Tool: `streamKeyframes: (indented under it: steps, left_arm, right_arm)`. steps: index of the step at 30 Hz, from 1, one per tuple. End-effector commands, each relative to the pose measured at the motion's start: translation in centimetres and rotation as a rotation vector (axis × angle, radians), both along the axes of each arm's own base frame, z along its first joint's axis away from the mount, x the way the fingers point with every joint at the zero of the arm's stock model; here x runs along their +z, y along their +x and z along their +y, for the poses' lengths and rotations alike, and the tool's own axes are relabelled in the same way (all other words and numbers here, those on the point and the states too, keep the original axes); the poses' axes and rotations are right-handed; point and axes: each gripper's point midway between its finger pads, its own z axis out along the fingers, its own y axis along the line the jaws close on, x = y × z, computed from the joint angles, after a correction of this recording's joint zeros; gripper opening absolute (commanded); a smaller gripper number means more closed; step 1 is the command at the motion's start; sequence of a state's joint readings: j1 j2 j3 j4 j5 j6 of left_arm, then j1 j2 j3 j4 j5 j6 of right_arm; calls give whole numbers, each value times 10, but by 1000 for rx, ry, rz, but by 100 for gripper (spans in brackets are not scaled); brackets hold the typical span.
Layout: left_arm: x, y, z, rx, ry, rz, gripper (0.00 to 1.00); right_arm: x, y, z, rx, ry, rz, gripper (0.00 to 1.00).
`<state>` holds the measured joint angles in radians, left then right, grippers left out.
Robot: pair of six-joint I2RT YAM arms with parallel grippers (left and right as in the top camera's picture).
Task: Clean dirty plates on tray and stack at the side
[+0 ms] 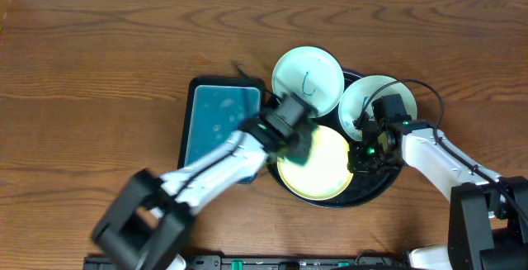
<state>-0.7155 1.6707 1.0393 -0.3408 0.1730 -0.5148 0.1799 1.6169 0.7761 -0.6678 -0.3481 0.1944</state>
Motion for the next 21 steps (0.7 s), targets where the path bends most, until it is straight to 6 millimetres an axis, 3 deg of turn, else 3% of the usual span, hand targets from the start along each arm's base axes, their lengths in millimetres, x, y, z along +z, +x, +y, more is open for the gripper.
streamKeyframes:
  steps: [1,6,9,12,14,19,21]
  left_arm:
    - [42,19,31,65,-30,-92,8]
    - [55,25,75,135,6,-85,8]
    - [44,26,115,186,74,-27,8]
    - [31,26,142,206,128,25,8]
    - [22,24,152,199,156,53,8]
    - [-3,17,164,201,205,144,8]
    - [-16,15,166,200,227,181,8]
  right_arm:
    - [-8,-7,3,26,-4,21,1]
    - [-8,-7,3,26,-4,18,1]
    - [-8,-6,4,26,-3,17,5]
    - [-9,-7,3,26,-3,13,7]
    - [-10,-7,3,26,-2,13,1]
    - [-11,-11,10,48,6,14,1]
    - [-4,-14,25,98,88,10,1]
